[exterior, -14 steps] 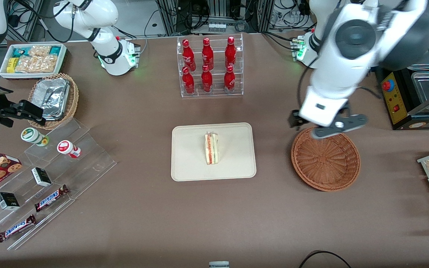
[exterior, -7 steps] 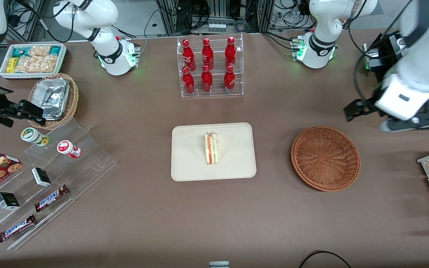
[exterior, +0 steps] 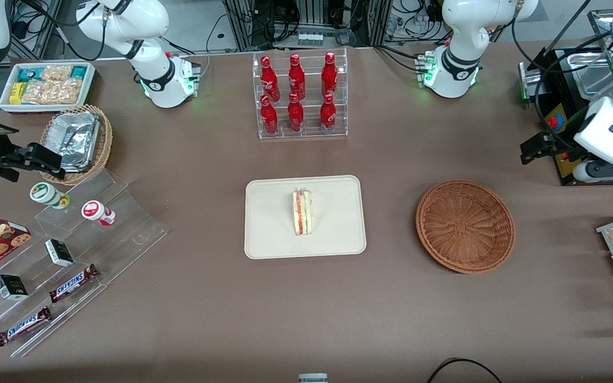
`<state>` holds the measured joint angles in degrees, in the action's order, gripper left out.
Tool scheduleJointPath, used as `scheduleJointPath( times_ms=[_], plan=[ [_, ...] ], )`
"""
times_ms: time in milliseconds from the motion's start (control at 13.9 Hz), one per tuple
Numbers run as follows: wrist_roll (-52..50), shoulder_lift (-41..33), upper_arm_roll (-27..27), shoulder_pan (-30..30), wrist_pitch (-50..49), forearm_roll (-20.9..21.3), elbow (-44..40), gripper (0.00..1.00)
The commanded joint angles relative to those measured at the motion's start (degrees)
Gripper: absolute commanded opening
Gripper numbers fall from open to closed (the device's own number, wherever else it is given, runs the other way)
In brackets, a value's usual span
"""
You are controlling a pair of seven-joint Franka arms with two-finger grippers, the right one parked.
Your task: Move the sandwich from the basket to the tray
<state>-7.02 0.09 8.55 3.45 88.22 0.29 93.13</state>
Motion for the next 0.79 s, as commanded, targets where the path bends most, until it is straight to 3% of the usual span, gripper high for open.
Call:
scheduleJointPath(
  times_ms=[0,360,719],
  plan=[
    [1.04,-3.08,-0.02,-1.42,0.99,-1.17,3.55,1.00],
    [0.96,-2.90,-3.09,-2.83,0.29,-1.87,0.74,1.00],
    [1.13,-3.26,-3.19,-2.92,-0.33,0.76,0.38,1.00]
  ],
)
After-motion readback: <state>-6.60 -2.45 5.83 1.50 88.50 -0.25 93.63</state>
